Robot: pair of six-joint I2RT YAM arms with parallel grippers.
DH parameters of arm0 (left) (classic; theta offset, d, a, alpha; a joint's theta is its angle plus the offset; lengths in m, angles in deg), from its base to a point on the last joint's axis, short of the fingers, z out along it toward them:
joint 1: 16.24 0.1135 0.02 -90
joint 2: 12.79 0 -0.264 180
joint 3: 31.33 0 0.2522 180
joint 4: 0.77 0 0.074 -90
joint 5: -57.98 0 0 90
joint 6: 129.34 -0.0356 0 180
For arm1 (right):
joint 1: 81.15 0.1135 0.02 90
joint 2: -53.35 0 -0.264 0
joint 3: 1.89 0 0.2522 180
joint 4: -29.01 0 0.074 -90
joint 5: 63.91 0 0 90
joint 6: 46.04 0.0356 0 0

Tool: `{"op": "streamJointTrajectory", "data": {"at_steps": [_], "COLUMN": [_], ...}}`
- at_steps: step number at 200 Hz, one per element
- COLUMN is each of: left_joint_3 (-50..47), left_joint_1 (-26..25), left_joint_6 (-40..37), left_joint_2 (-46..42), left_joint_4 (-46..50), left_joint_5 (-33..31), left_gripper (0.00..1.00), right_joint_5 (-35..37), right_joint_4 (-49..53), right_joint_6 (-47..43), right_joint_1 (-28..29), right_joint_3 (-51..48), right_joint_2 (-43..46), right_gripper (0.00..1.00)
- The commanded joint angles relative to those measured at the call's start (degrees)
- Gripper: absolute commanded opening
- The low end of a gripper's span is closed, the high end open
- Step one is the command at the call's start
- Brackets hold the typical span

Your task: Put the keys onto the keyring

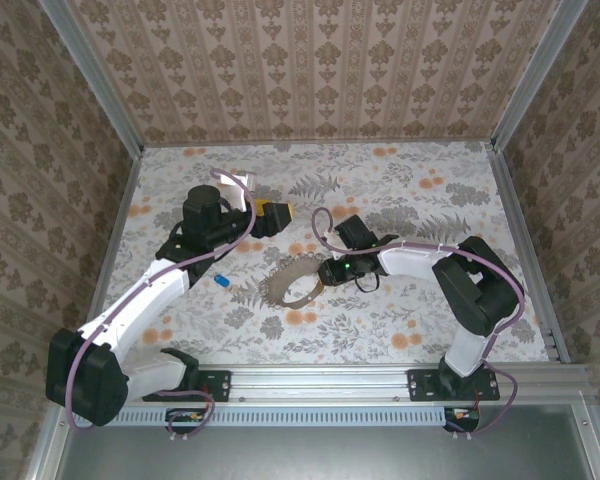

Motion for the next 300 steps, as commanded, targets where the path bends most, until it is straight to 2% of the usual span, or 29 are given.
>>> {"op": "streamJointTrajectory", "data": {"at_steps": [1,36,83,165,255,300], "left_joint_3": [-0.6,-0.7,-0.7,-0.3,-0.8,0.4], "left_joint_1": [0.2,0.3,0.3,0.5,0.5,0.6], "left_joint_6": [-0.3,-0.2,-0.2,-1.0,-1.3,-1.8], "left_joint_2": [0.4,0.5,0.6,0.6,0.3,0.3], "left_joint_4": [-2.1,-2.3,-2.4,-1.1,-0.8,0.4], "left_joint_5": [1.1,1.2,1.4,1.9,1.8,1.8], "left_gripper": [0.87,0.88,0.88,0.88,0.88,0.88], "right_joint_5": [0.6,0.9,1.1,0.0,-1.5,-1.3], "right_joint_4": [1.1,1.3,1.6,0.4,-1.7,-4.5], "right_joint_6": [-1.1,-1.2,-1.7,-3.2,-2.7,-2.5], "right_joint_1": [0.4,0.4,0.4,0.3,0.3,-0.5], "right_joint_3": [1.3,1.5,2.1,3.7,2.8,1.7], "right_joint_2": [-1.0,-1.1,-1.0,4.3,-0.8,3.4], "right_gripper": [0.23,0.17,0.0,0.0,0.0,0.0]}}
